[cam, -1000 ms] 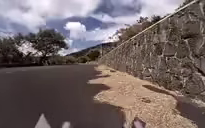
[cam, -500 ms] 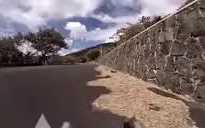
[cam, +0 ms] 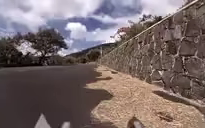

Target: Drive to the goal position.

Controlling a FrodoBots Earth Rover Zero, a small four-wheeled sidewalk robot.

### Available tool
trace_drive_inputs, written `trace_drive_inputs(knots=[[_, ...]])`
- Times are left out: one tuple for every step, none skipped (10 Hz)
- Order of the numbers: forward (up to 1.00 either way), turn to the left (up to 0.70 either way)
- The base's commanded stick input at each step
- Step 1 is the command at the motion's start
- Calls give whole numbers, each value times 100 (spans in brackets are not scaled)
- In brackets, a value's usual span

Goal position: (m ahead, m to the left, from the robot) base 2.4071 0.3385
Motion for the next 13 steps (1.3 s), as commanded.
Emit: trace_drive_inputs(knots=[[50, 0], [50, 0], [50, 0], [50, 0], [50, 0], [50, 0], [50, 0], [50, 0], [50, 0], [50, 0], [50, 0], [50, 0], [50, 0]])
